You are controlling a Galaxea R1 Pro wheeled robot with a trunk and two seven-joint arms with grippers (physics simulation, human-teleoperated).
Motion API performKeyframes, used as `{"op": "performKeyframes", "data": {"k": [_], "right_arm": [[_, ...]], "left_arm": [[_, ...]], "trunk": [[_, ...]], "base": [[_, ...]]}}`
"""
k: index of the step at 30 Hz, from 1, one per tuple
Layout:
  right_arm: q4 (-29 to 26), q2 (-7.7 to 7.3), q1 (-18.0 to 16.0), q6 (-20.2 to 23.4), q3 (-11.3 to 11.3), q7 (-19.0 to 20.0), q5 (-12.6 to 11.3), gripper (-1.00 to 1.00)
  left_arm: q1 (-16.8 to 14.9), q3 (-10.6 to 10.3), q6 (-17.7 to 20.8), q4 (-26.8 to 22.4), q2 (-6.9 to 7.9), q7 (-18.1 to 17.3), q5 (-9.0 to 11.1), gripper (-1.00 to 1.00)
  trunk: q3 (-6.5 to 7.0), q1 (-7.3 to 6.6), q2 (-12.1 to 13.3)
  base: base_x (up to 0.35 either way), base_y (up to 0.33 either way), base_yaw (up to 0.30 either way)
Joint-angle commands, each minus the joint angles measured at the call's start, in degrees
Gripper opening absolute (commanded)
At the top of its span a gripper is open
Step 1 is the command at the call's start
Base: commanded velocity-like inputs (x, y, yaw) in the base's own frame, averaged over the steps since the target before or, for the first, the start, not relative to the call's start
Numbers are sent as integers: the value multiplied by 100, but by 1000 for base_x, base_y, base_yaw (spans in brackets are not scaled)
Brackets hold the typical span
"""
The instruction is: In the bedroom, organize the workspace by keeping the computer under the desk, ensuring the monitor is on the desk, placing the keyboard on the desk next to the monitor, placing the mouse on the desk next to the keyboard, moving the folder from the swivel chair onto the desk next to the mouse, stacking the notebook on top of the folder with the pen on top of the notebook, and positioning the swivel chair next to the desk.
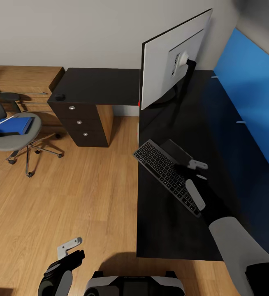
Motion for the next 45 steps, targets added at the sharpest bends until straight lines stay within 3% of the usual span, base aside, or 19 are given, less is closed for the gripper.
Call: {"op": "performKeyframes", "data": {"k": [1, 6, 7, 14, 45], "right_arm": [[-10, -9, 5, 13, 28, -26, -44, 100], [-11, -53, 33, 1, 24, 228, -25, 100], [-7, -148, 39, -7, 26, 408, -25, 100], [-3, -251, 43, -11, 27, 607, -49, 100], [-48, -178, 51, 21, 70, 618, -75, 100]], "left_arm": [[-2, 3, 14, -8, -4, 43, 60, 100], [-2, 0, 14, -6, -7, 41, 58, 100], [-2, -1, 14, -6, -8, 41, 58, 100], [-2, -9, 14, 0, -8, 38, 62, 100], [-2, 8, 14, -1, -8, 46, 66, 100]], "trunk": [[-8, 3, -10], [-8, 3, -10], [-8, 3, -10], [-8, 3, -10], [-8, 3, -10]], "base": [[0, 0, 0], [0, 0, 0], [0, 0, 0], [13, 0, 0], [48, 0, 0]]}}
